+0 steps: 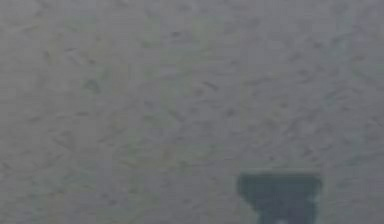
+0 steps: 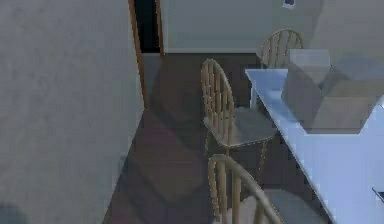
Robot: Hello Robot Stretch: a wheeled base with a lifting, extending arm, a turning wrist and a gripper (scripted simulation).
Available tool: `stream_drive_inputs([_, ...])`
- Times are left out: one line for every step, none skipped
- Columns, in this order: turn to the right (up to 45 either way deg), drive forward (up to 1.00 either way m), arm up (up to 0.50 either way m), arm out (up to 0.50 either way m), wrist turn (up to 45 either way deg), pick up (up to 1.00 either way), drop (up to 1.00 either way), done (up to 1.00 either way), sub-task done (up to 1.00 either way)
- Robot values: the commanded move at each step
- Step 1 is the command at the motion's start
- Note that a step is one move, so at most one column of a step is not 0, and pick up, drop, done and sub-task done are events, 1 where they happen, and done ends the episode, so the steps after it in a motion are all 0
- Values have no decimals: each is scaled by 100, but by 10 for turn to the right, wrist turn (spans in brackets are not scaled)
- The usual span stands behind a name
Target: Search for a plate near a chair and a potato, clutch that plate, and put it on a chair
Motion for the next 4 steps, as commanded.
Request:
stream_drive_inputs([450, 0, 0, 0, 0, 0, 0, 0, 0])
stream_drive_inputs([30, 0, 0, 0, 0, 0, 0, 0, 0])
stream_drive_inputs([0, 35, 0, 0, 0, 0, 0, 0, 0])
stream_drive_inputs([390, 0, 0, 0, 0, 0, 0, 0, 0])
